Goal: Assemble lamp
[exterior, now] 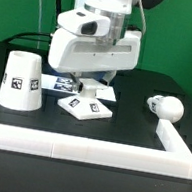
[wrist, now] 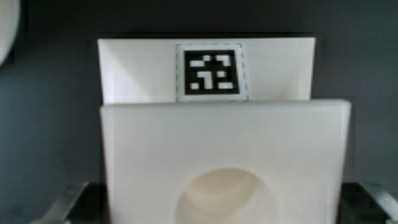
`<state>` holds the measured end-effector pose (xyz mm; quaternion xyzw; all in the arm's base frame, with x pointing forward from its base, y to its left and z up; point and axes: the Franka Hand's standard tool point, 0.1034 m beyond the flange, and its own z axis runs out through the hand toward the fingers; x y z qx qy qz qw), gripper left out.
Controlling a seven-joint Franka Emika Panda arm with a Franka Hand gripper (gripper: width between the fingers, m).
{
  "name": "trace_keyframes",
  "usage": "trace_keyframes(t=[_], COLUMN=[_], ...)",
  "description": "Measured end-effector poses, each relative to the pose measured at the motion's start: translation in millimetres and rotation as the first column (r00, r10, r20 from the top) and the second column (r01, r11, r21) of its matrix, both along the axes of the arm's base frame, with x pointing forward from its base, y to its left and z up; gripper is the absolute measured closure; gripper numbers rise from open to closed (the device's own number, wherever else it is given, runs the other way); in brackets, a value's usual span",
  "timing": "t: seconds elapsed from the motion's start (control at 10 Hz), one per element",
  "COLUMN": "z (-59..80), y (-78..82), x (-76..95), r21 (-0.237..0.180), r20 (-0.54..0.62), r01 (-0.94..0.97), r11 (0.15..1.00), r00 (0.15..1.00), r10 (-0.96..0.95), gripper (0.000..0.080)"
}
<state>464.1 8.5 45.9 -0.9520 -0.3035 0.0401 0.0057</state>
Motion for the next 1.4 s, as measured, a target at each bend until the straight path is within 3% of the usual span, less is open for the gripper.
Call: trace_keyframes(t=[0.4,0.5,0.7,1.1,1.2,1.4], z=[0.6,1.3,1.1,1.0,0.7,0.8], y=[27.3,28.6,28.9,33.2,40.2,51.3], x=[54.4,61.2,59.1,58.6,59.8,73.0], r21=[0.022,0.028,0.029,0.030,0.030,0.045], r20=[0.038,0.047,0.044,0.036,0.031,0.036], r01=[-0.034,-0.028,0.003,0.277,0.412,0.495], r11=[0.999,0.999,1.000,0.960,0.911,0.868], r00=[0.999,0.999,0.999,0.960,0.910,0.867], r10=[0.033,0.027,-0.004,-0.278,-0.412,-0.497], gripper=[0.0265,0.0265,0.0265,0.0265,0.0265,0.0265])
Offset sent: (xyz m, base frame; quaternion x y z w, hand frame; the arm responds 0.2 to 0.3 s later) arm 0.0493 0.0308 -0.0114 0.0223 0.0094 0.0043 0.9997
